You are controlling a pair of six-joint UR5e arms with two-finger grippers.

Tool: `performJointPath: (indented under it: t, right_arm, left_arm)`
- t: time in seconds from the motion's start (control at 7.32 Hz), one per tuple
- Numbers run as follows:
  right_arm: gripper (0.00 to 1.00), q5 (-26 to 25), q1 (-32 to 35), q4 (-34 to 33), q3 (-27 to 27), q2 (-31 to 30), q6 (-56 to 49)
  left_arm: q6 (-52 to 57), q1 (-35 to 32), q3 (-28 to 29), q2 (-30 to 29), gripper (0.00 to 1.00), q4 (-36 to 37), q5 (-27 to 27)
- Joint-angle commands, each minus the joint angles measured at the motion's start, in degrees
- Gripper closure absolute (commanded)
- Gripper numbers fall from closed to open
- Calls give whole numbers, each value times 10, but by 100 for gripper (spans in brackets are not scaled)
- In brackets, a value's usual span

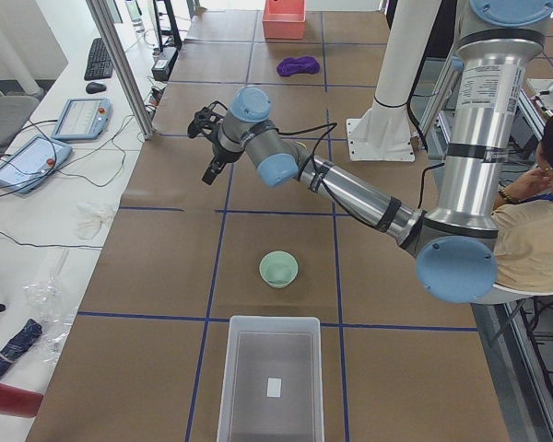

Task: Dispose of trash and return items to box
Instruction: 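Reach the left gripper over the table to the yellow cup and grasp it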

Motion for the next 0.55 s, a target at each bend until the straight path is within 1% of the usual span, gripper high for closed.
performJointPath:
  t: [0.0, 0.14, 0.41]
  right_arm:
    - [0, 0, 0, 22, 1, -1, 14]
    - [0, -1, 0, 28, 2, -4, 13]
    - [0, -4, 0, 30, -1, -9, 14]
  left_arm:
    - [-135, 163, -50, -7, 0, 2, 76]
    - [-207, 213, -50, -12, 0, 2, 81]
    - [-347, 322, -45, -14, 0, 3, 223]
